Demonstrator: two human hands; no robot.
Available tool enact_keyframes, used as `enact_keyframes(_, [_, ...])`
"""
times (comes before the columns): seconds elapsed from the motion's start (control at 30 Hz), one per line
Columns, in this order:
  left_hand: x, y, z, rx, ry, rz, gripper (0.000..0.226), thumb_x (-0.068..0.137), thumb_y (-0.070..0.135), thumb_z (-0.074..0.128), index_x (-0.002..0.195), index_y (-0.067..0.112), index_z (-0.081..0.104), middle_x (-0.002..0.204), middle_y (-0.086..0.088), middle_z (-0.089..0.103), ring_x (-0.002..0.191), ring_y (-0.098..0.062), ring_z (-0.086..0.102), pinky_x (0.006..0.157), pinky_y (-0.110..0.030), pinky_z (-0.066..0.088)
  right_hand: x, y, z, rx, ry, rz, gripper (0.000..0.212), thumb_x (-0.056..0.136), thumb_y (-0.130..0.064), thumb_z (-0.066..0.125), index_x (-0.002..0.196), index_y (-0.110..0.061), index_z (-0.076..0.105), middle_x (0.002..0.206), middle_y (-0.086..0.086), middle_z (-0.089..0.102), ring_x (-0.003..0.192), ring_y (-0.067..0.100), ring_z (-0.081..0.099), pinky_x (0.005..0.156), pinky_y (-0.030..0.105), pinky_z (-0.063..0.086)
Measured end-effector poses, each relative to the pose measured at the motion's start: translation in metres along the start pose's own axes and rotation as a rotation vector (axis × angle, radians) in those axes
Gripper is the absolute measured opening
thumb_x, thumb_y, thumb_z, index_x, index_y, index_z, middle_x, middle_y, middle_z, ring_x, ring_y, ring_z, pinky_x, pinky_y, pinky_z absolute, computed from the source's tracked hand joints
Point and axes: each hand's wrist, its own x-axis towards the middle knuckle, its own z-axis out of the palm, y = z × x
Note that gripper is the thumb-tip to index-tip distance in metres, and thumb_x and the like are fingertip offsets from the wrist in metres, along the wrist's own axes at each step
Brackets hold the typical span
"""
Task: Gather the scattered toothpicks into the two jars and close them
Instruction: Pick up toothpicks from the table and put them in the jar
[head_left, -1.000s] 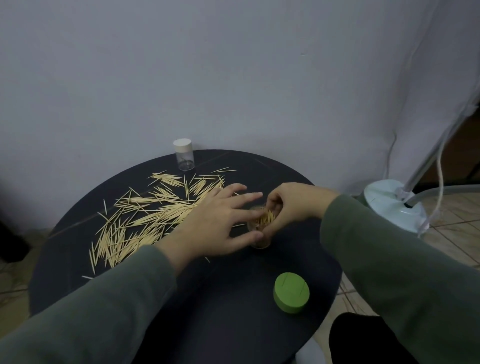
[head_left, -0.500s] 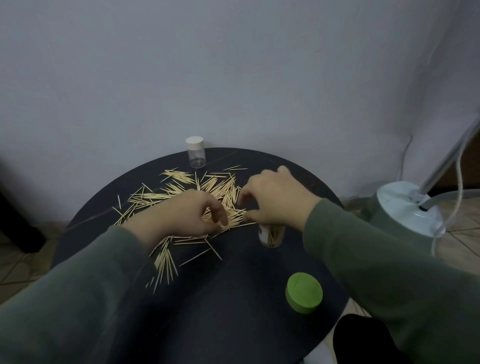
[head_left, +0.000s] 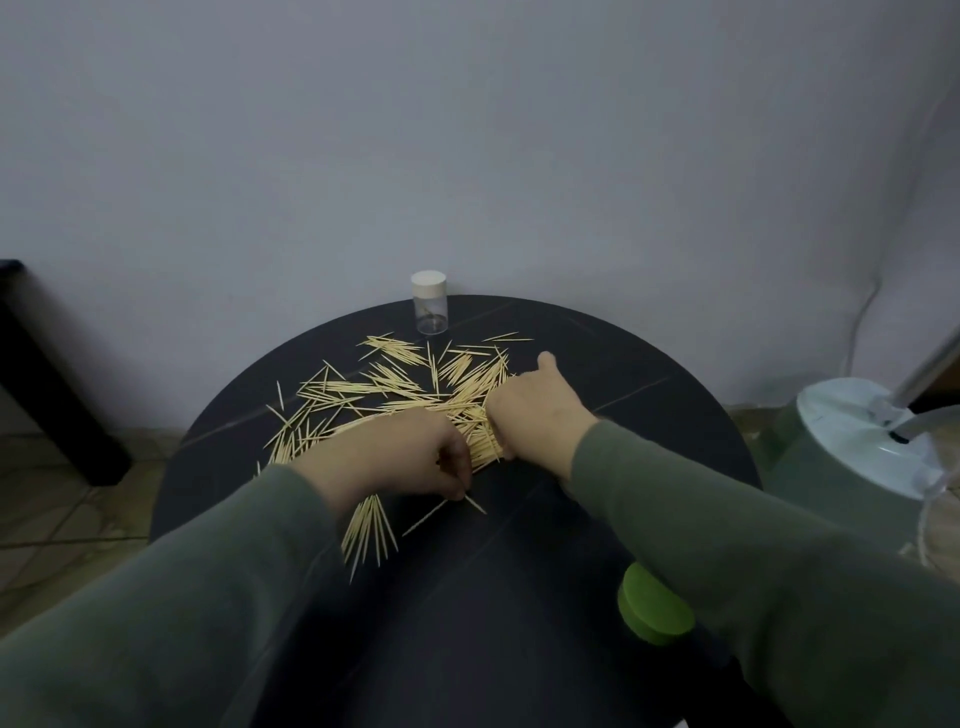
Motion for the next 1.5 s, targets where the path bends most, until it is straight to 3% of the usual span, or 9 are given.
enact_keyframes(0.13, [-0.002, -0.009, 0.000, 0.055, 0.071, -0.042, 0.013, 0.086, 0.031, 0.067, 0.097, 0.028, 0.072, 0.099, 0.011, 0.068, 0.095, -0.008, 0.060, 0.088, -0.029, 0.050, 0.010, 0.002, 0.003, -0.023, 0.021, 0.015, 0.009, 0.092, -0.023, 0.060, 0.085, -0.020, 0.055, 0.083, -0.004, 0.060, 0.081, 0.020, 0.059, 0.104, 0.049, 0.026])
enact_keyframes(0.2, [-0.003, -0.013, 0.001, 0.109, 0.130, -0.078, 0.013, 0.087, 0.033, 0.064, 0.098, 0.030, 0.070, 0.099, 0.012, 0.066, 0.095, -0.008, 0.059, 0.088, -0.031, 0.052, 0.012, 0.003, 0.004, -0.019, 0.036, 0.015, 0.004, 0.091, -0.022, 0.061, 0.094, -0.019, 0.062, 0.086, -0.005, 0.062, 0.085, 0.020, 0.061, 0.103, 0.049, 0.026])
enact_keyframes(0.33, [-0.004, -0.015, 0.005, 0.174, 0.246, -0.120, 0.017, 0.088, 0.039, 0.062, 0.103, 0.033, 0.063, 0.107, 0.011, 0.056, 0.099, -0.009, 0.055, 0.086, -0.030, 0.051, 0.013, 0.005, 0.003, 0.011, 0.056, -0.045, 0.026, 0.089, -0.023, 0.064, 0.115, -0.022, 0.060, 0.112, -0.001, 0.064, 0.105, 0.023, 0.059, 0.103, 0.051, 0.027])
enact_keyframes(0.43, [-0.002, -0.014, 0.010, 0.188, 0.293, -0.143, 0.028, 0.089, 0.040, 0.059, 0.115, 0.032, 0.059, 0.117, 0.009, 0.055, 0.108, -0.012, 0.055, 0.090, -0.034, 0.051, 0.013, 0.002, 0.000, 0.005, 0.008, -0.093, 0.038, 0.087, -0.032, 0.068, 0.123, -0.027, 0.057, 0.119, -0.003, 0.061, 0.113, 0.023, 0.056, 0.104, 0.051, 0.027])
enact_keyframes(0.63, [0.000, -0.008, 0.010, 0.243, 0.287, -0.161, 0.033, 0.093, 0.037, 0.054, 0.125, 0.031, 0.056, 0.124, 0.007, 0.057, 0.115, -0.014, 0.053, 0.091, -0.034, 0.050, 0.016, -0.002, 0.003, -0.033, 0.053, -0.097, 0.028, 0.088, -0.037, 0.065, 0.113, -0.024, 0.064, 0.106, -0.003, 0.066, 0.103, 0.024, 0.062, 0.103, 0.049, 0.029])
enact_keyframes(1.0, [0.003, -0.002, 0.005, 0.364, 0.290, -0.241, 0.028, 0.095, 0.038, 0.049, 0.115, 0.023, 0.062, 0.114, 0.002, 0.061, 0.107, -0.019, 0.058, 0.081, -0.033, 0.049, 0.015, -0.002, 0.007, -0.104, 0.091, -0.056, 0.010, 0.094, -0.024, 0.056, 0.099, -0.021, 0.064, 0.090, -0.002, 0.066, 0.089, 0.022, 0.063, 0.101, 0.049, 0.029])
enact_keyframes(1.17, [0.005, 0.002, 0.007, 0.341, 0.296, -0.264, 0.029, 0.094, 0.036, 0.050, 0.119, 0.023, 0.060, 0.117, 0.001, 0.061, 0.109, -0.020, 0.058, 0.085, -0.035, 0.049, 0.017, -0.004, 0.009, -0.133, 0.077, -0.036, 0.008, 0.092, -0.022, 0.056, 0.096, -0.021, 0.064, 0.088, 0.000, 0.067, 0.084, 0.027, 0.065, 0.099, 0.048, 0.032])
enact_keyframes(1.33, [0.009, 0.004, 0.010, 0.381, 0.313, -0.297, 0.027, 0.096, 0.031, 0.048, 0.117, 0.022, 0.062, 0.114, 0.000, 0.062, 0.105, -0.022, 0.060, 0.080, -0.034, 0.049, 0.011, -0.004, 0.005, -0.150, 0.095, -0.030, 0.016, 0.094, -0.015, 0.050, 0.078, -0.017, 0.050, 0.081, 0.000, 0.063, 0.081, 0.025, 0.063, 0.101, 0.048, 0.031])
enact_keyframes(1.5, [0.012, 0.005, 0.010, 0.380, 0.338, -0.325, 0.024, 0.095, 0.027, 0.049, 0.112, 0.022, 0.065, 0.110, 0.000, 0.064, 0.103, -0.023, 0.062, 0.076, -0.033, 0.048, 0.007, 0.001, -0.001, -0.113, 0.118, -0.017, 0.013, 0.096, -0.017, 0.049, 0.084, -0.019, 0.048, 0.080, -0.002, 0.053, 0.086, 0.021, 0.059, 0.106, 0.049, 0.025])
